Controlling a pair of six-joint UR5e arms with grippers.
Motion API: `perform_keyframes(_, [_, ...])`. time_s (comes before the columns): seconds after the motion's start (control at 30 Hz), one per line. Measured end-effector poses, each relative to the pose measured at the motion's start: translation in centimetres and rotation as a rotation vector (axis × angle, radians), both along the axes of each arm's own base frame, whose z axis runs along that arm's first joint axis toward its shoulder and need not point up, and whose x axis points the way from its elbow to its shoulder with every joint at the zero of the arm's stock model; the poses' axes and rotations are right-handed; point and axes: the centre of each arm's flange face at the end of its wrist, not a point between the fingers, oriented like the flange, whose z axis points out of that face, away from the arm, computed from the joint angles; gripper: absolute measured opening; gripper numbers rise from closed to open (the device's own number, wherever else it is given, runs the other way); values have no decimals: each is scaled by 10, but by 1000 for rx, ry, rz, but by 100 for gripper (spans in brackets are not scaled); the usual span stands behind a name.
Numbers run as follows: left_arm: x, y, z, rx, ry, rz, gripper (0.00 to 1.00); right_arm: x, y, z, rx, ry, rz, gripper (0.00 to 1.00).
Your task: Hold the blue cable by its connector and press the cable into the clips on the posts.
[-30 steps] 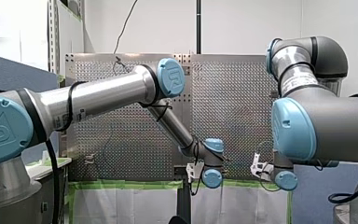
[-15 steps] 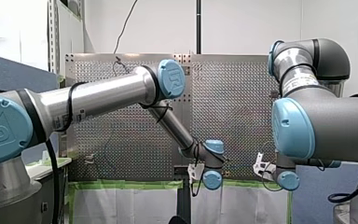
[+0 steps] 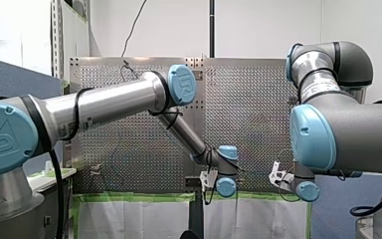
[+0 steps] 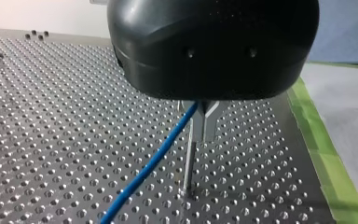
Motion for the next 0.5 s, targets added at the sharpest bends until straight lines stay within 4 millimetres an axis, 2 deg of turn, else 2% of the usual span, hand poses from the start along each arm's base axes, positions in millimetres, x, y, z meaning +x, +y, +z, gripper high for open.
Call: perform_keyframes(0.5, [22, 11, 1, 2, 0, -22, 0, 2, -8, 3, -18, -4, 4, 0])
